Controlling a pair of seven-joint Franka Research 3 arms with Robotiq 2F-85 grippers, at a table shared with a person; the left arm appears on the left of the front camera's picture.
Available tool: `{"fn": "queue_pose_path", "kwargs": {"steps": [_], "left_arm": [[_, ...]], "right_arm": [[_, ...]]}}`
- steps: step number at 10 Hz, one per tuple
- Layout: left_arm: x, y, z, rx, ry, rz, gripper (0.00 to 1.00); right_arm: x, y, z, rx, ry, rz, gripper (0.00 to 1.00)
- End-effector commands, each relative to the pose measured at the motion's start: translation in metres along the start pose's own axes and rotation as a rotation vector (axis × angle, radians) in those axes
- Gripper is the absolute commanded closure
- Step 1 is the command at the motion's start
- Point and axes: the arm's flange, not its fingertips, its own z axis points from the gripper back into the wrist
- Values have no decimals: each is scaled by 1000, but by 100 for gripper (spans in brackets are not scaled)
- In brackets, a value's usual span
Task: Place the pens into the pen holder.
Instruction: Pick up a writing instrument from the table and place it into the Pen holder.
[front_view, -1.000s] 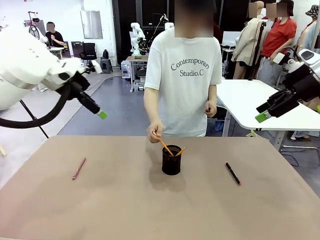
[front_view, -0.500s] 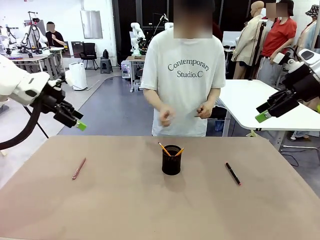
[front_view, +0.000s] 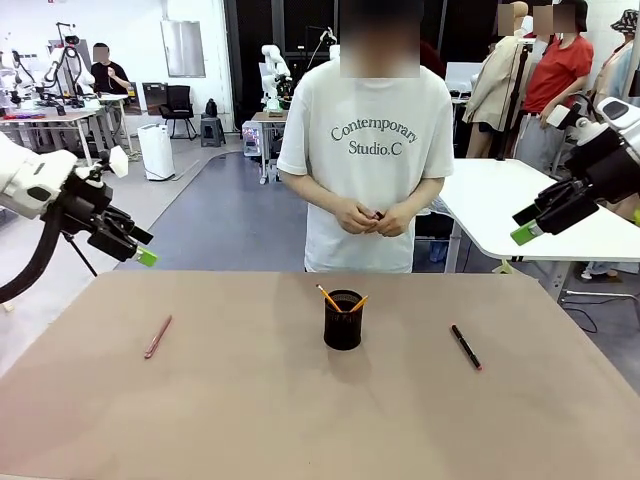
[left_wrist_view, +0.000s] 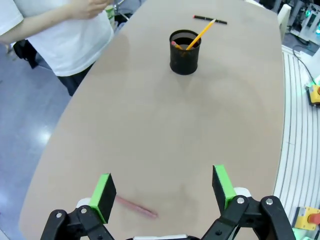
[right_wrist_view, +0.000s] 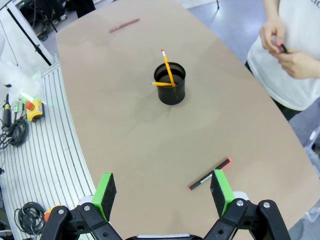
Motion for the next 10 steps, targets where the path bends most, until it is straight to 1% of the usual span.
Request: {"fn": "queue_pose_path", "kwargs": {"steps": [1, 10], "left_arm": [[3, -1, -1, 3, 11, -9, 0], [3, -1, -1, 3, 11, -9, 0]], "right_arm": [[2, 1, 1, 3, -14, -6, 0], [2, 1, 1, 3, -14, -6, 0]]}}
